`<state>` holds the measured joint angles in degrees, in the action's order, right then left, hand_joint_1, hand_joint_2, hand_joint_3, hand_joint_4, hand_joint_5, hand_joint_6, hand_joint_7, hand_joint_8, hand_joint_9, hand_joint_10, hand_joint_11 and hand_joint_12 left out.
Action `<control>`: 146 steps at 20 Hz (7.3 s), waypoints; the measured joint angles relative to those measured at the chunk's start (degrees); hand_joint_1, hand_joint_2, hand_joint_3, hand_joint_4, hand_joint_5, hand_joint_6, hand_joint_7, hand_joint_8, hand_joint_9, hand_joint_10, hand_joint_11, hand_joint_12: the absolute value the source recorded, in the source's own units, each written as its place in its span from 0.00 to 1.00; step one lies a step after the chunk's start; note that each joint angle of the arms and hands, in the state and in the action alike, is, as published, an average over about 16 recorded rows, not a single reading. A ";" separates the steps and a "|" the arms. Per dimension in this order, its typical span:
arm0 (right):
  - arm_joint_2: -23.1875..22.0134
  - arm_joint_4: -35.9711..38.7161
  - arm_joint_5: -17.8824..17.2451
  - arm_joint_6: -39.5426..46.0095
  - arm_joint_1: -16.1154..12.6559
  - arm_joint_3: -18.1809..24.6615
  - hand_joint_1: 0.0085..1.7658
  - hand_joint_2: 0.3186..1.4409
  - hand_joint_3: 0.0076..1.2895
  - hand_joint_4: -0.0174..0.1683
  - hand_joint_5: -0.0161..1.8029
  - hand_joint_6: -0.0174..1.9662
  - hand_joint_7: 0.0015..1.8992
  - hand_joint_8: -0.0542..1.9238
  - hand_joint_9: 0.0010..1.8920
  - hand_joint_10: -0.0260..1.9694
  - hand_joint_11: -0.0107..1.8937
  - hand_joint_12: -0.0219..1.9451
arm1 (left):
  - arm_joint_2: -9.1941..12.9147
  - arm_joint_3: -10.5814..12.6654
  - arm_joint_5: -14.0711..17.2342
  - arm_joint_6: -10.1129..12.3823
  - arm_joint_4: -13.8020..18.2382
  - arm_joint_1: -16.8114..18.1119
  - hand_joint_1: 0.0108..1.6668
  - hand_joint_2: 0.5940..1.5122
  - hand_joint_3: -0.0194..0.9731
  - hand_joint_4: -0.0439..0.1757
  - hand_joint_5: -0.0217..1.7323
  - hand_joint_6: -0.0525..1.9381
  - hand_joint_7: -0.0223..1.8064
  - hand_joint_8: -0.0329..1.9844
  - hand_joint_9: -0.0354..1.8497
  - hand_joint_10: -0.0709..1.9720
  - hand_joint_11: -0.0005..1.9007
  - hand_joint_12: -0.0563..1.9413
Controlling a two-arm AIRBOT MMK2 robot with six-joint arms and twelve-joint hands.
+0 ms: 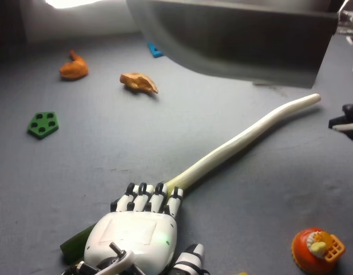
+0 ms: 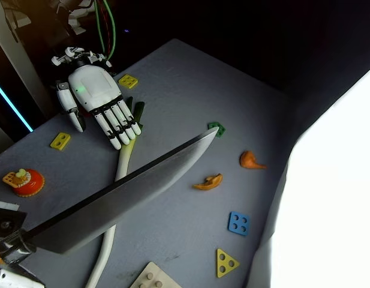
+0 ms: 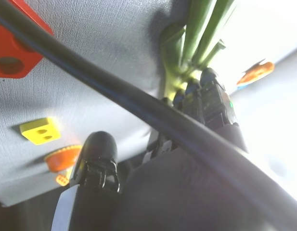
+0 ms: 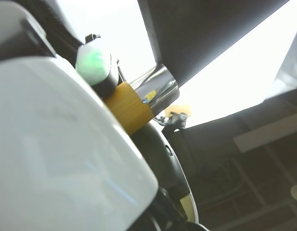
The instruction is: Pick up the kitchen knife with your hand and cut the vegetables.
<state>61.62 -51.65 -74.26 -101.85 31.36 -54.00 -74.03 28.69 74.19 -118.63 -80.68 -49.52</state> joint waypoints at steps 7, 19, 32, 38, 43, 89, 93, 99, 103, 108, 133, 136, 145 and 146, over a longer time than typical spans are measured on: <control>2.19 0.15 -1.05 1.05 3.43 1.06 0.87 0.21 0.88 0.93 0.73 0.97 0.79 0.91 0.82 0.90 0.83 0.93 | 0.02 0.00 -0.05 0.00 -0.01 0.00 0.01 1.00 0.05 0.20 0.02 0.03 0.01 0.01 0.03 0.03 0.01 0.03; 7.63 3.38 -3.77 2.57 9.12 -2.04 0.70 0.22 0.99 0.22 0.59 0.99 0.79 0.91 0.82 0.90 0.83 0.93 | 0.04 0.03 -0.09 0.00 0.05 0.02 0.01 1.00 0.06 0.20 0.02 0.03 0.01 0.01 0.04 0.03 0.01 0.03; 7.78 8.52 -5.99 4.11 13.02 -4.81 0.77 0.24 0.91 0.79 0.70 0.97 0.79 0.91 0.82 0.90 0.83 0.93 | 0.04 0.12 -0.28 0.01 -0.02 0.06 0.01 1.00 0.06 0.20 0.02 0.03 0.01 0.01 0.03 0.03 0.01 0.03; 4.14 10.96 -5.35 4.55 14.30 -4.84 0.81 0.24 0.87 0.99 0.75 0.96 0.79 0.91 0.83 0.90 0.83 0.93 | 0.04 0.12 -0.28 0.01 -0.08 0.07 0.01 1.00 0.07 0.20 0.03 0.03 0.01 0.01 0.03 0.03 0.01 0.03; 1.07 12.58 -4.48 5.09 14.97 -4.75 0.81 0.23 0.88 0.94 0.74 0.96 0.79 0.91 0.83 0.90 0.83 0.93 | 0.04 0.13 -0.23 0.01 -0.08 0.07 0.01 1.00 0.08 0.20 0.03 0.03 0.01 0.01 0.03 0.03 0.01 0.03; 16.41 37.82 19.79 53.67 3.70 -56.91 0.86 0.22 0.85 1.00 0.76 0.96 0.79 0.91 0.82 0.90 0.83 0.93 | 4.55 0.16 -6.35 -3.11 -2.59 4.80 0.01 1.00 0.12 0.20 0.02 0.03 0.02 0.02 0.03 0.04 0.01 0.03; 18.04 38.27 19.62 53.90 3.60 -58.69 0.87 0.22 0.85 1.00 0.76 0.96 0.79 0.91 0.82 0.90 0.83 0.93 | 6.87 0.05 -9.21 -4.33 -2.77 6.98 0.01 1.00 0.12 0.20 0.03 0.03 0.02 0.02 0.03 0.04 0.01 0.03; 19.85 38.39 19.46 54.20 3.85 -60.83 0.88 0.21 0.86 1.00 0.76 0.96 0.80 0.91 0.83 0.90 0.83 0.93 | 10.41 -0.27 -13.31 -6.24 -2.84 10.84 0.01 1.00 0.12 0.20 0.02 0.03 0.02 0.02 0.03 0.04 0.01 0.03; 20.88 38.36 19.51 54.24 4.35 -62.11 0.88 0.22 0.85 1.00 0.76 0.96 0.80 0.91 0.83 0.90 0.83 0.93 | 12.40 -0.50 -15.87 -8.05 -3.77 13.65 0.01 1.00 0.11 0.20 0.02 0.03 0.02 0.02 0.03 0.04 0.01 0.03; 21.97 38.35 19.66 54.25 5.07 -63.30 0.88 0.23 0.83 1.00 0.75 0.96 0.80 0.91 0.83 0.90 0.83 0.93 | 14.29 -0.77 -18.03 -11.05 -6.21 17.23 0.01 1.00 0.10 0.20 0.02 0.03 0.02 0.02 0.03 0.04 0.01 0.03; 24.85 35.64 19.27 54.34 8.55 -66.66 0.61 0.47 0.68 0.10 0.41 0.86 0.53 0.96 0.56 0.98 0.57 0.99 | 15.70 -1.00 -19.84 -16.88 -11.51 24.39 0.01 1.00 0.09 0.20 0.03 0.03 0.03 0.02 0.03 0.04 0.01 0.03; 24.78 36.39 19.38 54.52 8.82 -66.88 0.62 0.53 0.54 0.11 0.38 0.81 0.47 0.92 0.47 0.96 0.48 0.99 | 16.00 -1.13 -19.87 -16.85 -11.51 24.39 0.01 1.00 0.09 0.20 0.04 0.03 0.03 0.02 0.03 0.04 0.01 0.03; 23.32 40.15 19.76 56.14 9.36 -66.93 0.61 0.64 0.13 0.12 0.22 0.44 0.24 0.49 0.19 0.67 0.16 0.85 | 17.41 -1.59 -19.84 -16.94 -11.51 24.44 0.01 1.00 0.10 0.20 0.04 0.03 0.04 0.02 0.04 0.04 0.01 0.03; 23.09 40.67 19.78 56.50 9.45 -66.93 0.60 0.64 0.09 0.13 0.20 0.39 0.22 0.44 0.16 0.61 0.12 0.80 | 17.57 -1.69 -19.84 -16.97 -11.50 24.45 0.01 1.00 0.10 0.20 0.04 0.03 0.04 0.02 0.04 0.04 0.01 0.03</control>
<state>84.70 -10.97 -54.48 -45.35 40.81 -120.93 -56.47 27.00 54.35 -135.60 -92.18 -25.06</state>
